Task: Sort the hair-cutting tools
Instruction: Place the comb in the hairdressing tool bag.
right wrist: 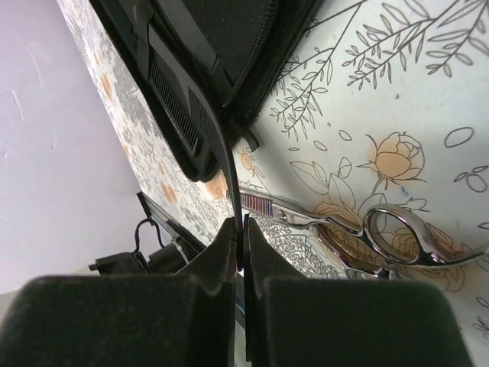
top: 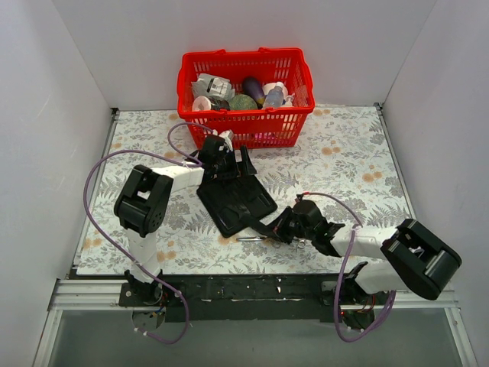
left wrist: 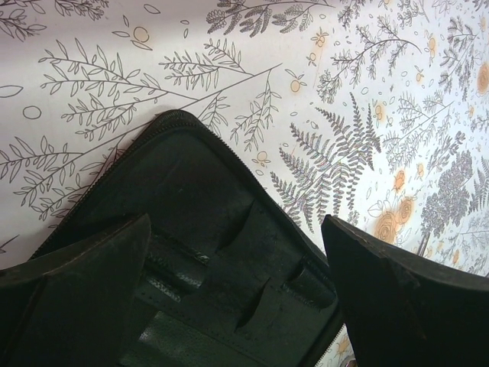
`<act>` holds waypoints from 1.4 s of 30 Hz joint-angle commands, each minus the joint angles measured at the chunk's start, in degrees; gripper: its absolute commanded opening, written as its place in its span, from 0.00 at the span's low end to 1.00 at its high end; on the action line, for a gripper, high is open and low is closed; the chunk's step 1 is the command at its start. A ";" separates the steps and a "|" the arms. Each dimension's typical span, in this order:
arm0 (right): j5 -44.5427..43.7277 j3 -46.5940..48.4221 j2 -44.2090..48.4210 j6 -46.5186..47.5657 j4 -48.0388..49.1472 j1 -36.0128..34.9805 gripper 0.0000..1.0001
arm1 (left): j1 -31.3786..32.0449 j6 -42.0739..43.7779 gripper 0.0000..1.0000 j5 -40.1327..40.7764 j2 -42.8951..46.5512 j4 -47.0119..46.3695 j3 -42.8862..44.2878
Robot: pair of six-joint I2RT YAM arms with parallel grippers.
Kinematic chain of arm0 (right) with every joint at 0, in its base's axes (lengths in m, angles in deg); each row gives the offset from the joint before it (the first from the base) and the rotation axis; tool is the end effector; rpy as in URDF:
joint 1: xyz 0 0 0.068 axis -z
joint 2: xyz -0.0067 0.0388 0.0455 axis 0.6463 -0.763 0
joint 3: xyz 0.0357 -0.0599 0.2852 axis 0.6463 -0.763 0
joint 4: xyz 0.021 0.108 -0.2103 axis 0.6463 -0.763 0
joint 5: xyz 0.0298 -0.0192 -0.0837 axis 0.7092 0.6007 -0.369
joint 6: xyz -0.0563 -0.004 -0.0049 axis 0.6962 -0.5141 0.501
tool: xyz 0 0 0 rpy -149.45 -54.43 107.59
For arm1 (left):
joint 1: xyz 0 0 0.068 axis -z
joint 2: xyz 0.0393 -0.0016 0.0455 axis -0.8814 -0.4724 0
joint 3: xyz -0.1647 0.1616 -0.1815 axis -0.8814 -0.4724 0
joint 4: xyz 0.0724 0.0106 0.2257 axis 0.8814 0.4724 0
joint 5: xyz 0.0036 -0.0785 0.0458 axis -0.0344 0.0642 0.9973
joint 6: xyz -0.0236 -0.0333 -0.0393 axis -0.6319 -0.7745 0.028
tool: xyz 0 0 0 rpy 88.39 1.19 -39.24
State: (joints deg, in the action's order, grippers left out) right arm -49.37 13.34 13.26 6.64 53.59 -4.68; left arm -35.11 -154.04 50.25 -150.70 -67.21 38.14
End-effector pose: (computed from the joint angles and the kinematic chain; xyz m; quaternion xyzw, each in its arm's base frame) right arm 0.1453 0.1529 0.1797 0.2155 0.8438 0.4577 0.1789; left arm 0.3578 -0.1930 0.1963 -0.2682 0.8618 -0.3939 0.1736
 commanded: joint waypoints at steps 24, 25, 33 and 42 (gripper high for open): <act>-20.14 -1.12 7.11 -8.38 -3.44 -9.46 0.01 | -0.95 4.91 0.98 13.67 14.69 16.97 2.15; -20.23 -1.21 7.20 -8.29 -3.44 -9.46 0.01 | -0.95 5.01 0.98 13.76 14.61 17.07 1.97; -20.23 -0.77 7.37 -7.24 -3.53 -9.46 0.01 | -1.03 5.45 0.98 14.03 14.52 17.42 -2.33; -20.05 -0.33 6.23 -6.88 -3.18 -9.46 0.01 | -1.03 5.71 0.98 13.76 14.34 17.24 -5.94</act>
State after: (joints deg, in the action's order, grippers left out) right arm -67.14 12.44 19.84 -0.77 50.86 -13.93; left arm -35.83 -149.25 63.45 -138.52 -50.25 33.53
